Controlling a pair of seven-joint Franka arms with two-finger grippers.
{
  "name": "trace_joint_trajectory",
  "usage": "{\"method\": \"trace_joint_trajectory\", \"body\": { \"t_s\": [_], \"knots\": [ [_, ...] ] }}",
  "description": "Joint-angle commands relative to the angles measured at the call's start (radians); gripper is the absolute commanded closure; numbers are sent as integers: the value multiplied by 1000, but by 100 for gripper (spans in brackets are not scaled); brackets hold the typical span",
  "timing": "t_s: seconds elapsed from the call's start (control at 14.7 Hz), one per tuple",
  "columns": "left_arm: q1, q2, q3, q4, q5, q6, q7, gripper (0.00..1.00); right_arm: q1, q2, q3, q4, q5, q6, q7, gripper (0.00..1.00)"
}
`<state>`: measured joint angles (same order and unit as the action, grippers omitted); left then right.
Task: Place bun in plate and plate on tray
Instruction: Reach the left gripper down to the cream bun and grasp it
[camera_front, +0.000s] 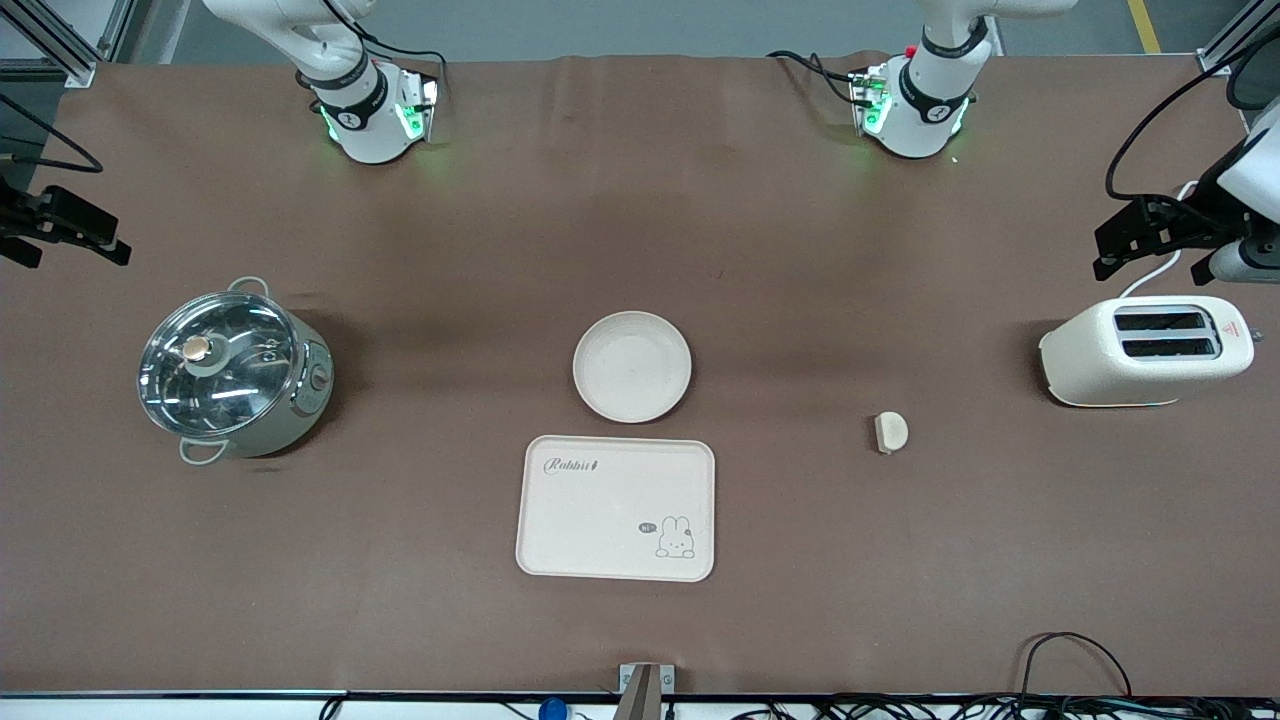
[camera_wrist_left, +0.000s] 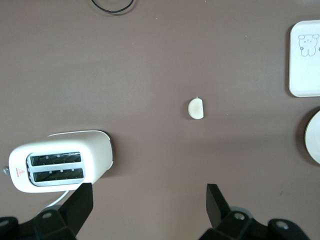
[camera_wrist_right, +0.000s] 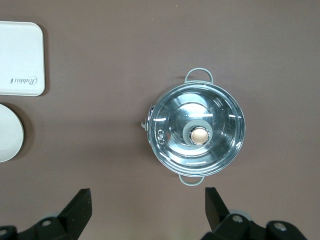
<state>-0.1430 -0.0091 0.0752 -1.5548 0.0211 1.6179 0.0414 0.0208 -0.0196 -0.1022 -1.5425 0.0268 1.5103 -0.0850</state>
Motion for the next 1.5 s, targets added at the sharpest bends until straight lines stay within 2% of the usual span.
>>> {"method": "trace_joint_trajectory", "body": {
  "t_s": [0.0, 0.2, 0.27, 0.41, 0.54, 0.61, 0.88, 0.95, 1.16, 1.23, 1.29, 1.36, 1.43],
  "knots": [
    [3, 12, 8, 25, 2, -21, 31, 0, -7, -39, 10, -36, -11, 13, -6, 0],
    [2, 21, 3, 6, 0, -23, 12, 0, -6, -39, 12, -34, -10, 13, -4, 0],
    [-7, 67, 2, -19, 2, -21, 14, 0, -6, -39, 12, -33, -10, 13, -4, 0],
    [-29, 254, -15, -16, -15, 19, 5, 0, -6, -39, 12, -34, -10, 13, -4, 0],
    [-56, 415, -37, -14, -24, 185, -96, 0, -4, -36, 12, -34, -8, 13, -4, 0],
    [-66, 469, -46, -16, -45, 253, -159, 0, 2, -34, 12, -34, -8, 14, -2, 0],
    [-64, 636, -71, -27, -59, 463, -170, 0, 25, -16, 12, -34, -8, 30, -1, 0],
    [-55, 673, -75, -36, -61, 491, -170, 0, 28, -11, 12, -34, -8, 30, -2, 0],
    [-44, 675, -80, -131, -121, 594, -170, 2, 34, 0, 12, -36, -8, 30, -2, 0],
    [-44, 675, -80, -134, -139, 596, -170, 13, 33, 4, 12, -34, -8, 33, -2, 0],
    [-46, 675, -81, -136, -164, 599, -170, 37, 30, 7, 10, -34, -8, 36, -2, 0],
    [-53, 676, -81, -136, -179, 599, -175, 58, 31, 15, 10, -36, -8, 44, -4, 0],
    [-53, 675, -83, -136, -184, 599, -179, 74, 33, 23, 10, -36, -8, 45, -4, 0]
  ]
}}
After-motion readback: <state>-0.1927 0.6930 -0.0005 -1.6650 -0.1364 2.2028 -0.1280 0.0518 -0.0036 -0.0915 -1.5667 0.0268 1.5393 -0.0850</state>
